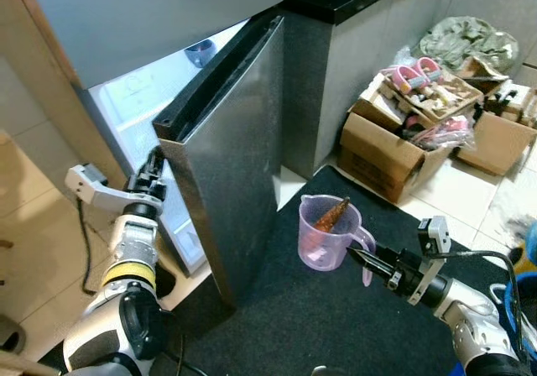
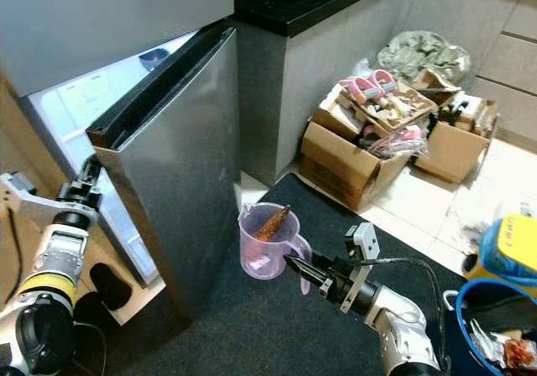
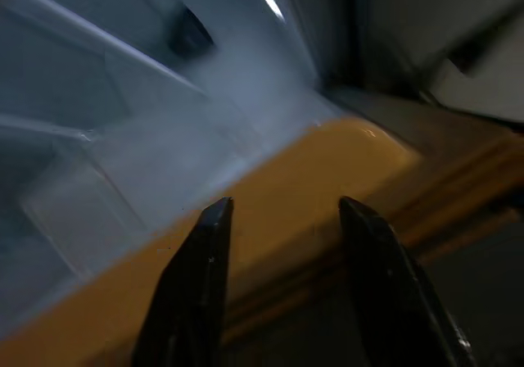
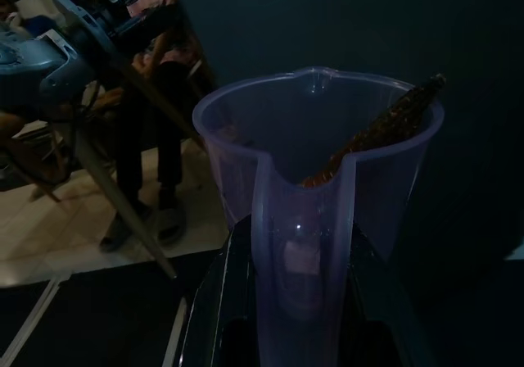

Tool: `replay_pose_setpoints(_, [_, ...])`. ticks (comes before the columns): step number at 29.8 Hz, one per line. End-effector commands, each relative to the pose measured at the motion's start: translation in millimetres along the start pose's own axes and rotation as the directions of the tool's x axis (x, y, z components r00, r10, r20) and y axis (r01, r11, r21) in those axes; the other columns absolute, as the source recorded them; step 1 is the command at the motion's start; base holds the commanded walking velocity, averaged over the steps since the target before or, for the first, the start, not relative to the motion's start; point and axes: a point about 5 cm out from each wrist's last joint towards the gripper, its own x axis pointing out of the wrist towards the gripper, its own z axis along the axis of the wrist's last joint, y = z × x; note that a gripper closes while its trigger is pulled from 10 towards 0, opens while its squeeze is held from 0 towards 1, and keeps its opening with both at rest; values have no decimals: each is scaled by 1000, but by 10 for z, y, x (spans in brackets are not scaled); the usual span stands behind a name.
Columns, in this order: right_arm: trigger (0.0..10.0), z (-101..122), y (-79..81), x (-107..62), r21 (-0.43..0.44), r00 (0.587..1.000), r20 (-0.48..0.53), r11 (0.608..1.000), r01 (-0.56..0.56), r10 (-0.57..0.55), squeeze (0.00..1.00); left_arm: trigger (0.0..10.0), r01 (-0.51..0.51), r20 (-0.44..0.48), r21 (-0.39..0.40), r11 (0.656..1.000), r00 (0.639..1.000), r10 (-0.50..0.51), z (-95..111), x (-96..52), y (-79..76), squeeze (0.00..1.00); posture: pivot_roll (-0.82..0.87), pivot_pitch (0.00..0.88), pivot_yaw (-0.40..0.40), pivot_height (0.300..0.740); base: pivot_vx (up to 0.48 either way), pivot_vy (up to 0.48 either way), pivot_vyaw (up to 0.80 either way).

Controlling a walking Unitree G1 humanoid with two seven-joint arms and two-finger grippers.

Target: Restocking fridge

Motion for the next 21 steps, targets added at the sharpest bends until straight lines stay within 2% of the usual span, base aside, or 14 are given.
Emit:
replay_pose_setpoints(1, [10000, 39, -4, 0, -20, 1000, 11, 1000, 3, -3, 0, 7686, 112, -110, -54, 992, 987, -117, -231, -11, -103, 0, -122, 19, 34, 740, 0, 0, 0])
replay_pose_setpoints(2, [10000, 34, 0, -8, -15, 1000, 11, 1000, -1, 2, 0, 10000, 168, -161, -88, 982, 970, -181, -347, -37, -156, 0, -122, 19, 34, 740, 0, 0, 0])
replay_pose_setpoints(3, [10000, 28, 17, -23, -1, 1000, 20, 1000, -20, 20, 0, 10000, 232, -217, -134, 963, 942, -257, -498, -79, -226, 0, -122, 19, 34, 740, 0, 0, 0])
replay_pose_setpoints(4, [10000, 28, 27, -30, 4, 999, 27, 1000, -31, 31, 0, 10000, 245, -229, -146, 959, 934, -273, -537, -90, -244, 0, -122, 19, 34, 740, 0, 0, 0])
replay_pose_setpoints(12, [10000, 28, 32, -34, 7, 999, 31, 999, -37, 37, 0, 10000, 250, -233, -151, 956, 931, -281, -554, -95, -252, 0, -122, 19, 34, 740, 0, 0, 0])
replay_pose_setpoints(13, [10000, -8, 162, -52, 60, 984, 10, 982, -177, 177, 0, 10000, 265, -263, -200, 943, 913, -312, -743, -106, -341, 0, -121, 20, 31, 740, 0, 0, 0])
replay_pose_setpoints(14, [10000, -8, 162, -52, 60, 984, 10, 982, -177, 177, 0, 10000, 265, -263, -200, 943, 913, -312, -743, -106, -341, 0, -121, 20, 31, 740, 0, 0, 0])
replay_pose_setpoints(15, [10000, -74, 348, -77, 139, 933, -19, 925, -354, 360, 0, 10000, 286, -298, -271, 919, 883, -363, -994, -118, -494, 0, -125, 13, 26, 740, 0, 0, 0])
replay_pose_setpoints(16, [10000, -74, 348, -77, 139, 933, -19, 925, -354, 360, 0, 10000, 286, -298, -271, 919, 883, -363, -994, -118, -494, 0, -125, 13, 26, 740, 0, 0, 0])
replay_pose_setpoints(17, [10000, -102, 396, -82, 161, 914, -33, 905, -394, 404, 0, 10000, 300, -310, -293, 908, 868, -387, -1074, -120, -558, 0, -125, 13, 26, 740, 0, 0, 0])
replay_pose_setpoints(19, [10000, -138, 414, -76, 165, 906, -62, 899, -405, 419, 0, 10000, 327, -328, -314, 892, 844, -425, -1163, -122, -645, 0, -125, 13, 26, 740, 0, 0, 0])
replay_pose_setpoints(20, [10000, -138, 414, -76, 165, 906, -62, 899, -405, 419, 0, 10000, 327, -328, -314, 892, 844, -425, -1163, -122, -645, 0, -125, 13, 26, 740, 0, 0, 0])
replay_pose_setpoints(21, [10000, -162, 412, -59, 160, 906, -82, 902, -400, 416, 0, 10000, 347, -349, -321, 881, 822, -451, -1236, -143, -701, 0, -125, 13, 26, 740, 0, 0, 0])
